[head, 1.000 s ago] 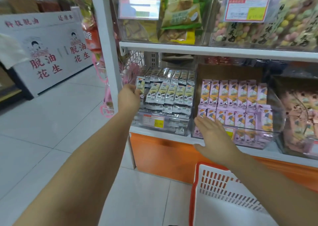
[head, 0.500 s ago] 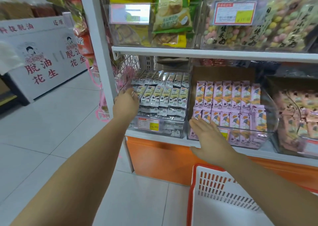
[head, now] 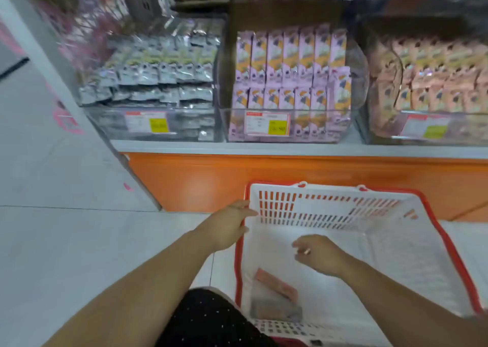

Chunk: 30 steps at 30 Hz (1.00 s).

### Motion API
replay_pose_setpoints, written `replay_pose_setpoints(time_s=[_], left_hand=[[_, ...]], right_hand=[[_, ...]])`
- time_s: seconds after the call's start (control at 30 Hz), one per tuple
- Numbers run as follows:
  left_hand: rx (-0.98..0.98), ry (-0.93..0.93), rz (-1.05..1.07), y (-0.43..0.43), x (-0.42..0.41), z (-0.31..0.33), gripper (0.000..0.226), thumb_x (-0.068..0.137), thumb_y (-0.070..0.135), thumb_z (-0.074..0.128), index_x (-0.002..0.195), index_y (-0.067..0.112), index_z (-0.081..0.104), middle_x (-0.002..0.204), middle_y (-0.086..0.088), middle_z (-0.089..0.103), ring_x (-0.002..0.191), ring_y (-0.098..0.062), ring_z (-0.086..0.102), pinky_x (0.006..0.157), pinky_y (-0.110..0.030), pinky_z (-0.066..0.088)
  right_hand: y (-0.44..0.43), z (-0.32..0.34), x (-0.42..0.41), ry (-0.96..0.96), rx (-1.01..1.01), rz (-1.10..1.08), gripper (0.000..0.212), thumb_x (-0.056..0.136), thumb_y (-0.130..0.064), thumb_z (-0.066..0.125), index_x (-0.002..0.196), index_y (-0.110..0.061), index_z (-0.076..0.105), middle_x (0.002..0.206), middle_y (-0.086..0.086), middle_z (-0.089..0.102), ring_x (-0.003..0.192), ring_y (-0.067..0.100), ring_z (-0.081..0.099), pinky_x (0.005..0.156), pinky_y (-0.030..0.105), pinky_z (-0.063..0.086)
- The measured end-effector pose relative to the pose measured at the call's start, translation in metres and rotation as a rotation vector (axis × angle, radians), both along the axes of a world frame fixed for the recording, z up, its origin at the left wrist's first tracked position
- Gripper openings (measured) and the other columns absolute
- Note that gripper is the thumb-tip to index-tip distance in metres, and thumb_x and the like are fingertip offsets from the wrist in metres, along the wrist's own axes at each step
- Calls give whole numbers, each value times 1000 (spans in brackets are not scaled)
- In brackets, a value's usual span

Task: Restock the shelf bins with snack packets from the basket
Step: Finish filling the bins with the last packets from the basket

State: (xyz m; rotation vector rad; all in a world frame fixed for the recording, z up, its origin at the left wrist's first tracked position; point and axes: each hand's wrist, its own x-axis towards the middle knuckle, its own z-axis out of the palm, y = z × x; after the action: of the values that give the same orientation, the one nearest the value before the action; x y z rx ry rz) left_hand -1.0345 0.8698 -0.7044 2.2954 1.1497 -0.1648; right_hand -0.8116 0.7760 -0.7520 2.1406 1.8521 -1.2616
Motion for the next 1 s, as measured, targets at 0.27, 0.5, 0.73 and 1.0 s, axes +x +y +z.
replay_pose_setpoints(time_s=[0.27, 0.5, 0.73, 1.0], left_hand=[[-109, -18, 33, 13, 7, -32, 53, 92, 11, 58, 140, 26, 44, 154, 13, 25, 139, -6, 27, 113, -23, 22], [-99, -61, 59, 16, 11, -42, 50, 89, 7, 60, 130, 34, 53, 147, 23, 30, 129, 7, 31, 101, -13, 27], [-121, -59, 79, 17, 13, -41, 49, 89, 5, 60, 129, 33, 54, 148, 21, 30, 132, 1, 33, 100, -14, 31], [-189, -3, 38, 15, 17, -16, 34, 95, 12, 54, 125, 26, 60, 150, 6, 37, 138, -9, 31, 107, -18, 21]], right_hand=[[-20, -88, -2, 9, -417, 161, 26, 95, -28, 49, 104, -10, 66, 118, 9, 60, 100, 24, 58, 86, 35, 45], [-37, -142, -36, 69, -378, 294, 13, 94, -18, 52, 86, -29, 53, 128, 7, 54, 97, 18, 51, 76, 22, 42], [-40, -145, -40, -33, -331, 278, 46, 88, -53, 53, 115, -17, 63, 109, 1, 64, 92, 19, 61, 85, 30, 52], [5, -53, -16, 76, -177, 136, 26, 87, -22, 60, 111, -21, 50, 116, 5, 57, 96, 20, 54, 81, 29, 47]])
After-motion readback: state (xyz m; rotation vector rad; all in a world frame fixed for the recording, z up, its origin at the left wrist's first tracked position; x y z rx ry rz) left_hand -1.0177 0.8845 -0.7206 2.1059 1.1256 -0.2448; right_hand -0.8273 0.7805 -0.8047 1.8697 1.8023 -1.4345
